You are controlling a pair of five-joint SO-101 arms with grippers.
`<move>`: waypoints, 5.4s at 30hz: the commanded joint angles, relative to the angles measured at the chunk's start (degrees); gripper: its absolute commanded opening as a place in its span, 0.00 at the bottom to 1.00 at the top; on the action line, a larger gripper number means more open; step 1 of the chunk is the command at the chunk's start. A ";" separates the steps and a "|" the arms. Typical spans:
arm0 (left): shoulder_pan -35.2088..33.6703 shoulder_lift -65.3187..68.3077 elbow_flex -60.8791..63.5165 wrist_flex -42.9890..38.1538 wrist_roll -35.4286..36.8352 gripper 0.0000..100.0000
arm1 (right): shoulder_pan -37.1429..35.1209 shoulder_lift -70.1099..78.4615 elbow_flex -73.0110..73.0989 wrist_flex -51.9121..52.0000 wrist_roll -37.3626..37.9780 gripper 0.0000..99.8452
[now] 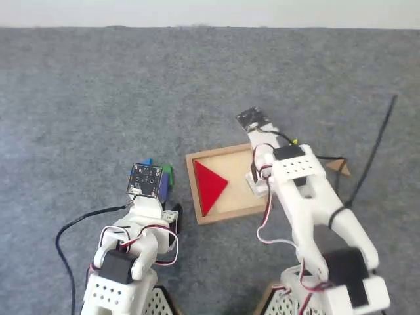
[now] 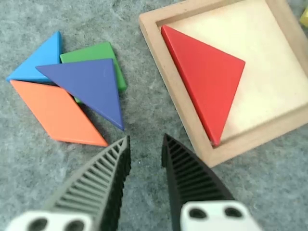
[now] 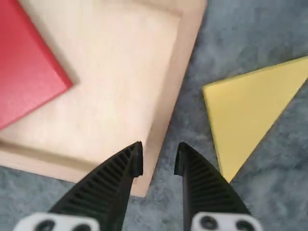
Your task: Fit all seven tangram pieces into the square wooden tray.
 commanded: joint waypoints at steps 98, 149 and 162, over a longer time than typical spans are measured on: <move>0.09 -0.97 -0.66 0.09 0.35 0.11 | 26.51 6.99 -19.34 12.00 -7.82 0.14; 0.09 -0.97 -0.66 0.09 0.35 0.11 | 12.53 41.71 -46.24 14.64 -7.12 0.24; 0.09 -0.97 -0.66 0.09 0.35 0.11 | 12.53 38.73 -47.91 19.12 -7.03 0.18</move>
